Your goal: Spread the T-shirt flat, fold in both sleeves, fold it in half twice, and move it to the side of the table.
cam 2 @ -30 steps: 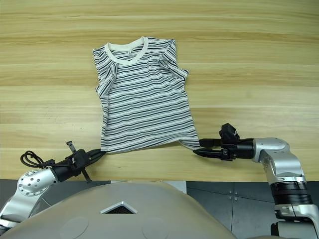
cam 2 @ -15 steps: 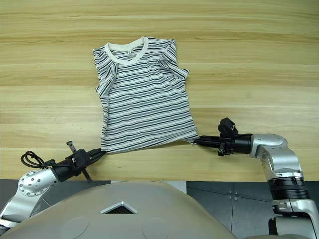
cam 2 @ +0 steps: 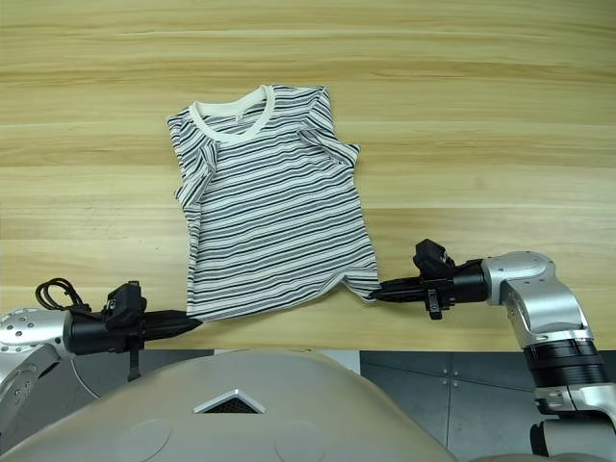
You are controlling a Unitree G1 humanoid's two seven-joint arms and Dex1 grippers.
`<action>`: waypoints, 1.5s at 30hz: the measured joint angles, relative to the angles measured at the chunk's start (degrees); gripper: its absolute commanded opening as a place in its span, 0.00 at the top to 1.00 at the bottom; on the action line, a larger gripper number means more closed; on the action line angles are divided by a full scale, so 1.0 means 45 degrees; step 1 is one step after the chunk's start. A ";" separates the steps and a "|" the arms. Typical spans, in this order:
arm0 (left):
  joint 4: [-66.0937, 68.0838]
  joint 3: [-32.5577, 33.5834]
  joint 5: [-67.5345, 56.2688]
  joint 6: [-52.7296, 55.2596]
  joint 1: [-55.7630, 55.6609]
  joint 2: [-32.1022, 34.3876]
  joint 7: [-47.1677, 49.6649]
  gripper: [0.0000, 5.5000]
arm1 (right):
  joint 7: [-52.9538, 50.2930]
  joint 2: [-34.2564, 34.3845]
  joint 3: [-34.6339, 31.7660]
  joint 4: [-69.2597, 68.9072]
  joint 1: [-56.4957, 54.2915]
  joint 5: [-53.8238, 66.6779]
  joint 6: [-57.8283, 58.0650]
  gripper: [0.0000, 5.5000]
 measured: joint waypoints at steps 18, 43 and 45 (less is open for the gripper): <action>0.5347 0.2144 -0.4892 0.4327 -0.7165 -0.4253 0.5213 0.98 | -0.4156 0.3848 -0.2121 0.3082 -0.4906 0.2767 0.3167 0.98; 0.9675 0.3199 -0.2092 0.4156 -1.1418 -0.7189 0.7961 0.98 | -0.9978 0.7349 -0.2092 0.8764 -0.9745 -0.1121 0.1476 0.98; 1.0112 0.3218 -0.1819 0.3983 -1.1629 -0.7296 0.8000 0.98 | -1.0015 0.7500 -0.2092 0.9015 -0.9857 -0.1239 0.1413 0.98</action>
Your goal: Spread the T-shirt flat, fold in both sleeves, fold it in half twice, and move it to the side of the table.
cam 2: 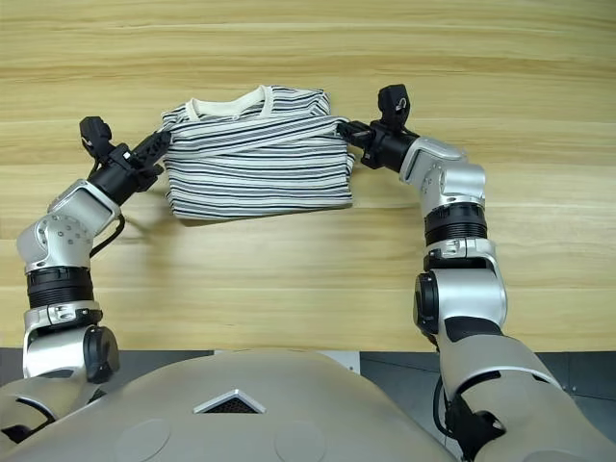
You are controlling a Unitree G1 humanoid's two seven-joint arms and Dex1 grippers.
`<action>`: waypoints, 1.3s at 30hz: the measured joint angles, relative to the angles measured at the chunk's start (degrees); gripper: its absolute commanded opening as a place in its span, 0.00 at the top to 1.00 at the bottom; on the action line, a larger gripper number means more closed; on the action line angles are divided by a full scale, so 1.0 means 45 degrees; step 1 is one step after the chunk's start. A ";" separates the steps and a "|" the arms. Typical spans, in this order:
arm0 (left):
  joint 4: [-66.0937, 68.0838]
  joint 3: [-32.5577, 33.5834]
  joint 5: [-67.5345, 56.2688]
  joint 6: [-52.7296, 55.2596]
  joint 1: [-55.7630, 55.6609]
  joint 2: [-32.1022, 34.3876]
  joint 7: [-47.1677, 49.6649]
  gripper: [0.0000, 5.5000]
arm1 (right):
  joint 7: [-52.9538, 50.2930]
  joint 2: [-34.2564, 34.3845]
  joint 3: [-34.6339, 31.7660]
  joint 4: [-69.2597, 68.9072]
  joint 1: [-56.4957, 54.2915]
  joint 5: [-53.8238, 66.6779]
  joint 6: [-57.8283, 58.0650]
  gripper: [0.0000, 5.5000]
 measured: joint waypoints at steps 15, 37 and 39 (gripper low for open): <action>0.0650 0.0305 0.0594 -0.0445 -0.0708 -0.0547 -0.0024 0.98 | -0.0451 0.0660 -0.0339 0.1183 -0.1719 -0.0784 -0.0762 0.98; 0.5877 0.1294 0.2030 -0.3618 -0.3364 -0.1364 0.0513 0.98 | -0.2462 0.1755 -0.1245 0.5423 -0.3420 -0.1709 -0.3766 0.88; 0.6022 0.1290 0.2099 -0.3700 -0.3369 -0.1392 0.0425 0.92 | -0.2412 0.1784 -0.1308 0.5556 -0.3477 -0.1716 -0.3920 0.82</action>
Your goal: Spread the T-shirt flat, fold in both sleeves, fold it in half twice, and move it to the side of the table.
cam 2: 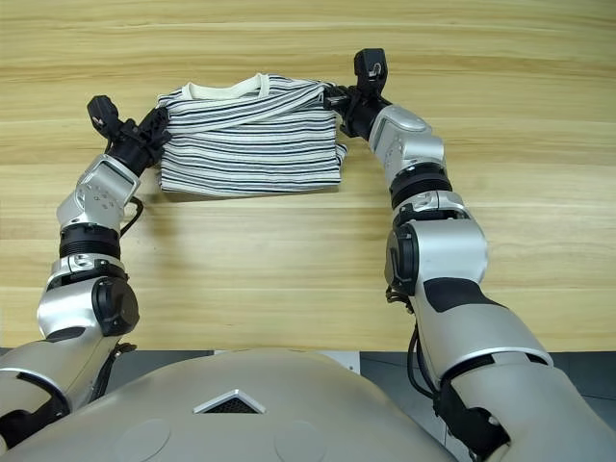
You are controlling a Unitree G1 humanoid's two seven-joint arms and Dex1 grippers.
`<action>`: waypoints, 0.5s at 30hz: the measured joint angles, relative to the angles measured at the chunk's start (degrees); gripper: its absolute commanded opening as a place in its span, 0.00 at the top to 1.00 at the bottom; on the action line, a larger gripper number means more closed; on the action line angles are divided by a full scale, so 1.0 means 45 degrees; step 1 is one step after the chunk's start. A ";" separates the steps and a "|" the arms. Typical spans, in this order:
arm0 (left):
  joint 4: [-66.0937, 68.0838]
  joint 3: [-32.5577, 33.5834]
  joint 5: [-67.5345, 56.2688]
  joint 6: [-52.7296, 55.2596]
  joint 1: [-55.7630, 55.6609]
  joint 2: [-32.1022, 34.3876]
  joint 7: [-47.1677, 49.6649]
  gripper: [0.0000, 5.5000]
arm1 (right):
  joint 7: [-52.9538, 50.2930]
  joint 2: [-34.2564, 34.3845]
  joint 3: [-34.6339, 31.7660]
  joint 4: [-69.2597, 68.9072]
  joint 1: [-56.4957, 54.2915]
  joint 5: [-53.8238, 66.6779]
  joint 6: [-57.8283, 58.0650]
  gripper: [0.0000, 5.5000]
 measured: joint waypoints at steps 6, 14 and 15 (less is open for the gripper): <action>0.0016 -0.0075 0.0114 -0.0097 -0.0001 -0.0090 -0.0234 0.76 | 0.0163 0.0151 -0.0018 0.0184 -0.0156 -0.0132 -0.0078 0.63; 0.0107 0.0201 0.0105 -0.0425 -0.0069 -0.0207 -0.0062 0.63 | 0.0297 0.0249 -0.0227 0.0246 -0.0157 -0.0217 -0.0211 0.39; 0.0125 0.0303 0.0097 -0.0561 -0.0103 -0.0219 0.0046 0.63 | 0.0319 0.0256 -0.0288 0.0242 -0.0156 -0.0203 -0.0321 0.39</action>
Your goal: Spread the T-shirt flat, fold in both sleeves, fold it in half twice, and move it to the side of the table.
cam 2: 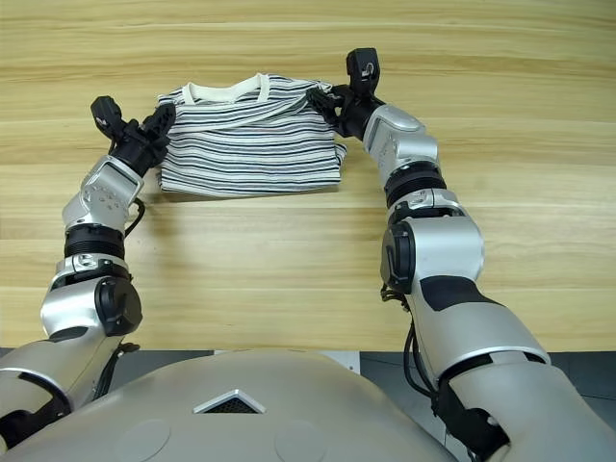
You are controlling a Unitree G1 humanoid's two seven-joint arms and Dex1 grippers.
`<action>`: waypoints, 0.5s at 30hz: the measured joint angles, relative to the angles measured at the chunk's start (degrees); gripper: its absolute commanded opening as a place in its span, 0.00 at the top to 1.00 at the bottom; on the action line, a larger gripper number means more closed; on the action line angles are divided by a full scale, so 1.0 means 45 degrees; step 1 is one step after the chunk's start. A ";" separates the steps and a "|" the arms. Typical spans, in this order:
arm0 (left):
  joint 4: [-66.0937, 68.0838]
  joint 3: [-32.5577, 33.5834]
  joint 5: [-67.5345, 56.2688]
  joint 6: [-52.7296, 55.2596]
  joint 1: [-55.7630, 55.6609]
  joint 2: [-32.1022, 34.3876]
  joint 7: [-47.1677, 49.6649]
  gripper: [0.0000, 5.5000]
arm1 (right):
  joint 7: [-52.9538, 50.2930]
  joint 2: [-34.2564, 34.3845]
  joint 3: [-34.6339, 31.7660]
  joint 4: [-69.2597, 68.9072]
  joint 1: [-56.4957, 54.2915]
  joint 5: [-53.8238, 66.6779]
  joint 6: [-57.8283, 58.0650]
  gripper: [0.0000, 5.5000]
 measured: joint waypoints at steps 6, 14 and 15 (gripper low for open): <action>-0.0199 0.1202 -0.0272 -0.2205 -0.0274 -0.0067 0.0697 0.63 | 0.0622 0.0047 -0.0344 -0.1596 0.0530 0.0215 -0.3928 0.39; -0.2015 0.0022 0.0547 -0.3290 0.0134 -0.0223 0.0009 0.63 | 0.1635 0.0088 0.0319 -0.3174 0.1718 0.0162 -0.5000 0.39; -0.2659 -0.0602 0.0771 -0.3038 0.0473 -0.0155 -0.0710 0.63 | 0.2340 0.0081 0.0841 -0.3514 0.2041 -0.0049 -0.4589 0.39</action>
